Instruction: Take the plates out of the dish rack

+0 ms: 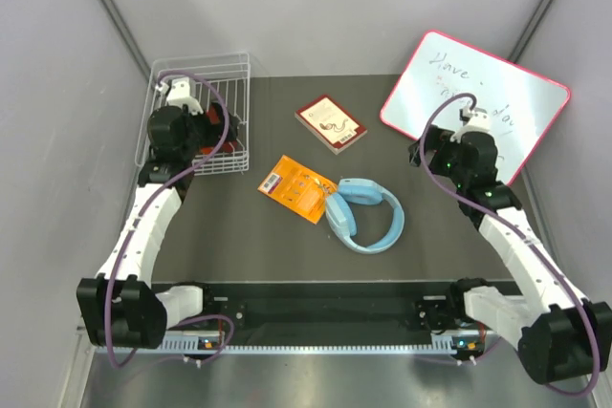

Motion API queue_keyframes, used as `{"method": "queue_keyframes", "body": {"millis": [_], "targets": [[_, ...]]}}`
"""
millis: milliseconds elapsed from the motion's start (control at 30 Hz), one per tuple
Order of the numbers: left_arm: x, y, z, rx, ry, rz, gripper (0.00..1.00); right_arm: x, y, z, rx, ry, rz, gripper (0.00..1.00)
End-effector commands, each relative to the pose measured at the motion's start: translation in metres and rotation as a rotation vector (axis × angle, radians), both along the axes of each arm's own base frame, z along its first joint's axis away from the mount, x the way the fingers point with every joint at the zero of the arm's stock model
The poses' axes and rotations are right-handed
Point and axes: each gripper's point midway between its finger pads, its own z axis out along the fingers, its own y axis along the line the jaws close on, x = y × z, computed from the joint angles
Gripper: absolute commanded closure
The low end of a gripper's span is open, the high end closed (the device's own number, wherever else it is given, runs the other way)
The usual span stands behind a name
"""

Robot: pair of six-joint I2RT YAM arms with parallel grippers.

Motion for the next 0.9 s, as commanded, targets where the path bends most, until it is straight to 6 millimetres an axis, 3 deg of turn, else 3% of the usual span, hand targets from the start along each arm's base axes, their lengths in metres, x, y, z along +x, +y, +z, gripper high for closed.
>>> {"method": "queue_keyframes", "body": {"millis": [0, 67, 300, 467, 533, 867], "targets": [[0.004, 0.016, 0.034, 0.055, -0.074, 0.082, 0.01, -0.003, -0.028, 0.057, -0.018, -0.156, -0.165, 0.00], [0.007, 0.014, 0.036, 0.054, -0.068, 0.069, 0.01, -0.008, -0.042, 0.057, -0.020, -0.142, -0.249, 0.00], [0.015, -0.003, 0.031, -0.007, -0.076, -0.008, 0.01, -0.012, -0.037, 0.062, -0.042, -0.174, -0.189, 0.00], [0.033, 0.010, -0.001, 0.047, -0.028, 0.053, 0.06, -0.014, -0.037, 0.058, -0.052, -0.169, -0.184, 0.00], [0.042, 0.018, -0.003, 0.064, -0.052, 0.096, 0.10, -0.015, -0.037, 0.049, -0.052, -0.157, -0.184, 0.00], [0.074, 0.047, -0.035, 0.139, -0.043, 0.256, 0.12, -0.006, -0.028, 0.020, -0.034, -0.110, -0.155, 0.00]]}}
